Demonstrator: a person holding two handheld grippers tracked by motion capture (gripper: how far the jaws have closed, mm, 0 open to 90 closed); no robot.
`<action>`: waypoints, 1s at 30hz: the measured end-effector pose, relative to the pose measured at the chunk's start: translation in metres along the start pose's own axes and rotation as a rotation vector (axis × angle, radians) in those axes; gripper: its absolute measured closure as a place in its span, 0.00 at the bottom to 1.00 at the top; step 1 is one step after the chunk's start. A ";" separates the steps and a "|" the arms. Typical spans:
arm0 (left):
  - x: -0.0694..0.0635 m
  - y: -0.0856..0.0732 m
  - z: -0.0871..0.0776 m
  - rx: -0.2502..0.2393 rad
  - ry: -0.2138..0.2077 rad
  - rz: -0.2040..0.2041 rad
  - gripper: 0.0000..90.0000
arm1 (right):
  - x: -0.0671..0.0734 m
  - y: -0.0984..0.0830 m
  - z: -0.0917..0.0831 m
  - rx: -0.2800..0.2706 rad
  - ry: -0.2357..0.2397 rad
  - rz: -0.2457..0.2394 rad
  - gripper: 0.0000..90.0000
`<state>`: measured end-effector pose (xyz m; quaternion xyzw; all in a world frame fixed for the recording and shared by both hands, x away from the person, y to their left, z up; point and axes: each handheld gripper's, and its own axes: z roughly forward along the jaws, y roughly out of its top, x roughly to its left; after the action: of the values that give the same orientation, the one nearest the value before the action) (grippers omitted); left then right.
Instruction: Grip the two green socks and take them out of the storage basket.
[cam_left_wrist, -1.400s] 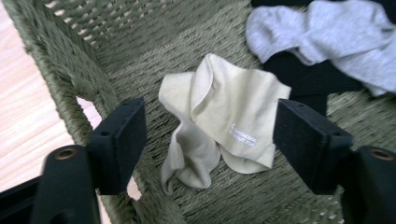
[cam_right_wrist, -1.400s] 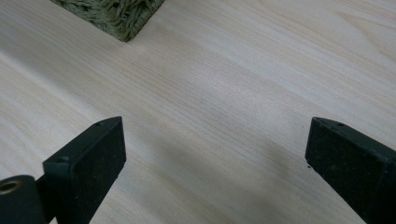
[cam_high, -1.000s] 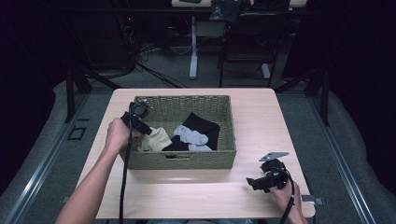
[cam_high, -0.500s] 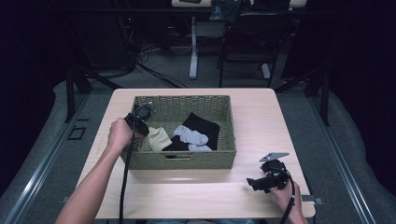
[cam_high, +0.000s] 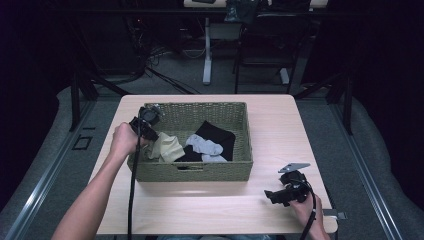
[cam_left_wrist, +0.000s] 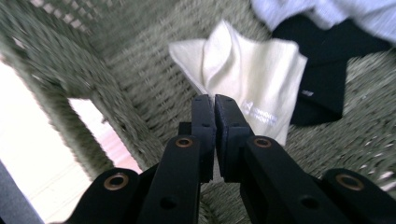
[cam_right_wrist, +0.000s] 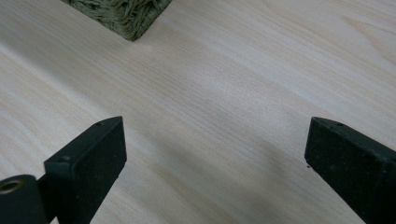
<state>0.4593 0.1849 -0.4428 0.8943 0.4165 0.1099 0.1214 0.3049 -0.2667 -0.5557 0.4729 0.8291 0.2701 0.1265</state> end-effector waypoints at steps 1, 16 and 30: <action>0.000 0.001 -0.005 -0.012 0.002 0.000 0.97 | 0.001 0.000 0.000 -0.001 0.001 0.000 0.06; -0.005 0.018 -0.050 -0.079 0.015 0.036 0.97 | 0.002 0.000 0.000 0.000 0.006 -0.010 0.06; 0.003 0.027 -0.088 -0.143 0.033 0.018 0.97 | 0.000 -0.001 0.000 0.008 -0.003 -0.007 0.06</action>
<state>0.4548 0.1812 -0.3513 0.8851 0.4015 0.1550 0.1772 0.3041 -0.2673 -0.5558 0.4711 0.8316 0.2656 0.1265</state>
